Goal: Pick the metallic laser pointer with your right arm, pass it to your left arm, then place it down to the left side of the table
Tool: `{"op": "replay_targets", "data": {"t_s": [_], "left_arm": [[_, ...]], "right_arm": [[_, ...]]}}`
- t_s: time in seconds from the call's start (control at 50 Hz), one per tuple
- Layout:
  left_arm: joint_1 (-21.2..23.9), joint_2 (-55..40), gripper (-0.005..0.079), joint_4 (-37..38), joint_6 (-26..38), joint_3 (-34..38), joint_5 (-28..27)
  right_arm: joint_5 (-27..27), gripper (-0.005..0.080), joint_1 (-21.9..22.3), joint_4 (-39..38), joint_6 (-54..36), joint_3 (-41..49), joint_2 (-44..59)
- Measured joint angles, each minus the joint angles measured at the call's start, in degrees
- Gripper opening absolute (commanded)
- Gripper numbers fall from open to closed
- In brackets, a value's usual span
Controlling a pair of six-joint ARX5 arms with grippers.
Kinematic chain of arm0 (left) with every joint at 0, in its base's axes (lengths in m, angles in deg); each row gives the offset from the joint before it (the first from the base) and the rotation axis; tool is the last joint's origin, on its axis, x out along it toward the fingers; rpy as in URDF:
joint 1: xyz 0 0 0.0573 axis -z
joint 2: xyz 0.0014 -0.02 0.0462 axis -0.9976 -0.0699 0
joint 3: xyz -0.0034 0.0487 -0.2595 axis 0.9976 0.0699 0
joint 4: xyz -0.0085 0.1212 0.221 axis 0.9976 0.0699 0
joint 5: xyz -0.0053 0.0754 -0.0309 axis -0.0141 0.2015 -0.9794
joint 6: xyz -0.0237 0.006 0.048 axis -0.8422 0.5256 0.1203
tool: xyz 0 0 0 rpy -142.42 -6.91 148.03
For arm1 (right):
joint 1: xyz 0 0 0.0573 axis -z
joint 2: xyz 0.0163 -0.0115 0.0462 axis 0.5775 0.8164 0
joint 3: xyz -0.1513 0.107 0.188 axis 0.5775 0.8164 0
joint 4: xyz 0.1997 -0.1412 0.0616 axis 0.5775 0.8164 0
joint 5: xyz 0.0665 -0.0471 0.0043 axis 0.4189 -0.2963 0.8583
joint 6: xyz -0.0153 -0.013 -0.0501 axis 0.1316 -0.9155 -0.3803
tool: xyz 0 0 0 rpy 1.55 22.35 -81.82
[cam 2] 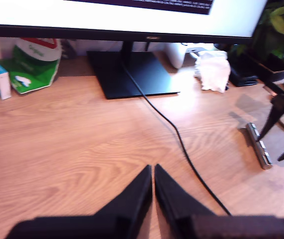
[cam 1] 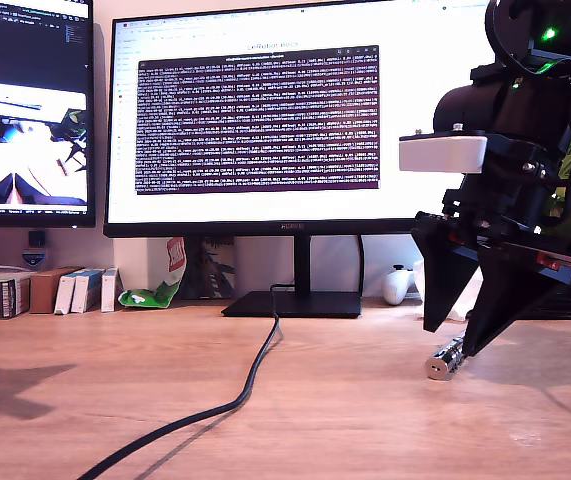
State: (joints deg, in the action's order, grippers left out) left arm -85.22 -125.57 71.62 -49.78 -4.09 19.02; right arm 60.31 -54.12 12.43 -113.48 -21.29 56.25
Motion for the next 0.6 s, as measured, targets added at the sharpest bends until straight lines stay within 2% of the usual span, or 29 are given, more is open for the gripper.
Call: {"op": "replay_targets", "data": {"t_s": [0.38, 0.46, 0.6], "left_arm": [[0.0, 0.0, -0.0023, 0.0, 0.0, 0.0, 0.3], [0.0, 0.0, -0.0023, 0.0, 0.0, 0.0, 0.3], [0.0, 0.0, -0.0023, 0.0, 0.0, 0.0, 0.3]], "right_arm": [[0.3, 0.0400, 0.0, -1.0, -1.2, 0.0, 3.3], [0.4, 0.0341, 0.0, -1.0, -1.3, -0.1, 3.3], [0.4, 0.0152, 0.0, -1.0, -1.3, -0.1, 3.3]]}}
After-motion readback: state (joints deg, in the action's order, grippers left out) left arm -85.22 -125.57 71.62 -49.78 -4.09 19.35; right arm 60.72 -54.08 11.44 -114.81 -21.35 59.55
